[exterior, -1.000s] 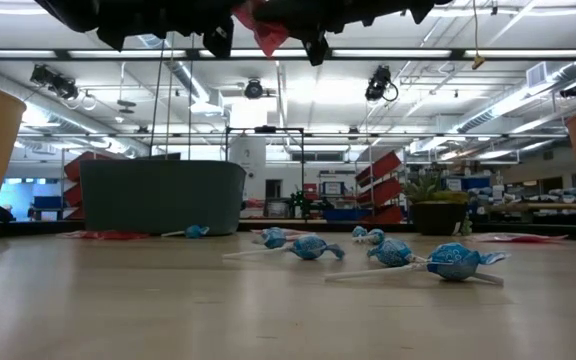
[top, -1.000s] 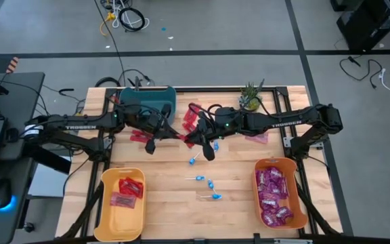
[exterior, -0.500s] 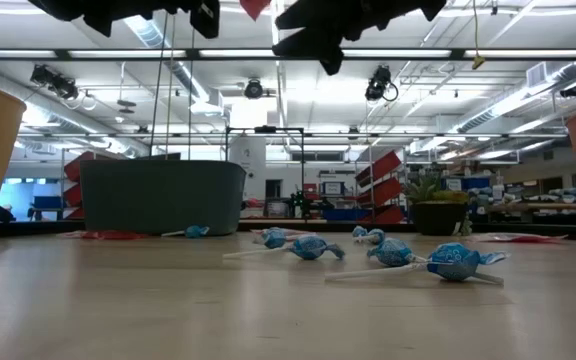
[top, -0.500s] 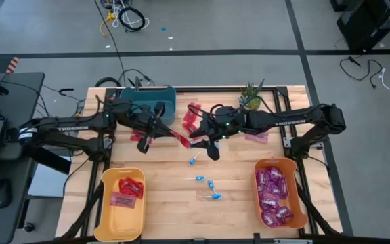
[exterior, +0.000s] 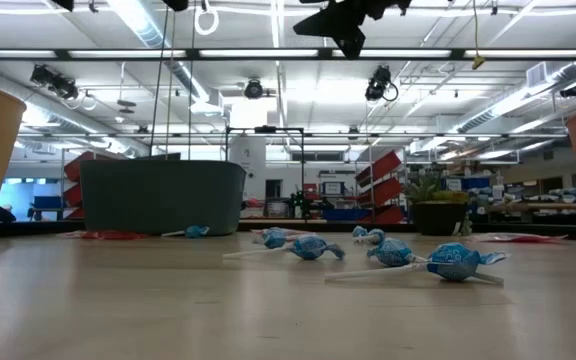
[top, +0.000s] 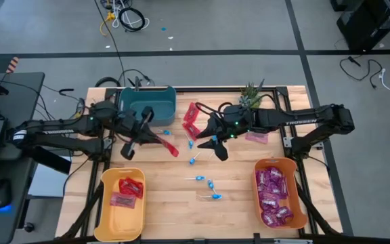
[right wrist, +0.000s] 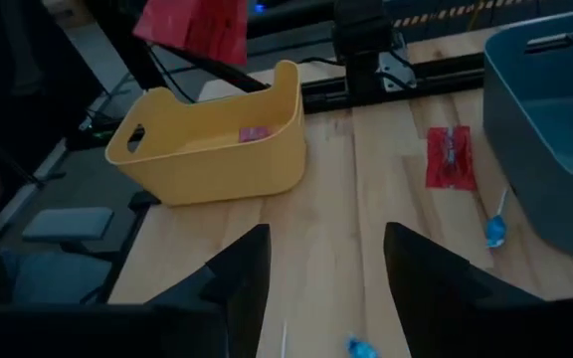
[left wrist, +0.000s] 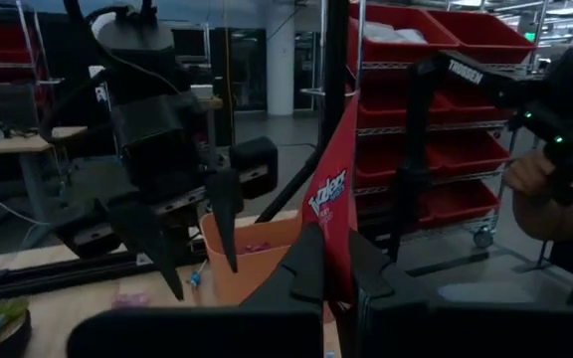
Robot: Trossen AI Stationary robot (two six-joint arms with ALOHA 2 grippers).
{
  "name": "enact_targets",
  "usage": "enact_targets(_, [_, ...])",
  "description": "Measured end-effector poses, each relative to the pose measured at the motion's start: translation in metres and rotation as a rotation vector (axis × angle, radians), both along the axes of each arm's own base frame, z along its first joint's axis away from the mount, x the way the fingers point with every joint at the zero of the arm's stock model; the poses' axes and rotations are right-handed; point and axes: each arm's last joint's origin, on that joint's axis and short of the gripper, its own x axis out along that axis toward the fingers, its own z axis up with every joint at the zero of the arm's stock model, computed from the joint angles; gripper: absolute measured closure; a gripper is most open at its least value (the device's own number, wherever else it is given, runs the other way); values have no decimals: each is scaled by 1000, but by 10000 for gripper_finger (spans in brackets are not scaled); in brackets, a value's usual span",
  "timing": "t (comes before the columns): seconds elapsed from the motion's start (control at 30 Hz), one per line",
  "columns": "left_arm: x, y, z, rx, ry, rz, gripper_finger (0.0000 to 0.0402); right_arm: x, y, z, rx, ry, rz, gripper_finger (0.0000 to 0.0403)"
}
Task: Sort candy
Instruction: Put the red candy into the yellow bin
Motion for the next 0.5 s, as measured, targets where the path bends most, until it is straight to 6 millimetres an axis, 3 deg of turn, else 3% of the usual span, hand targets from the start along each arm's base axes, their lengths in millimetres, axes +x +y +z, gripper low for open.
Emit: enact_targets(0.5, [-22, -30, -6, -132, 174, -38, 401, 2, 9, -3, -40, 2, 59, 219])
